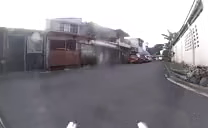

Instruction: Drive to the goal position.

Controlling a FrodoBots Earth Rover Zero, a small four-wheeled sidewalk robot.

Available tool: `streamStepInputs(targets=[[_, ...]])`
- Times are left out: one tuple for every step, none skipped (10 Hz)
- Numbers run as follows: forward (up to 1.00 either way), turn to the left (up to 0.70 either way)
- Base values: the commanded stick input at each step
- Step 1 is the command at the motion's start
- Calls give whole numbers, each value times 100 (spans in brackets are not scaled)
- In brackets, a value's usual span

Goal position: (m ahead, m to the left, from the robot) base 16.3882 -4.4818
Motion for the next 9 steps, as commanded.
streamStepInputs(targets=[[70,0],[70,0],[70,-16],[70,-35],[70,-35],[70,-35],[70,-35],[70,-29],[70,-10]])
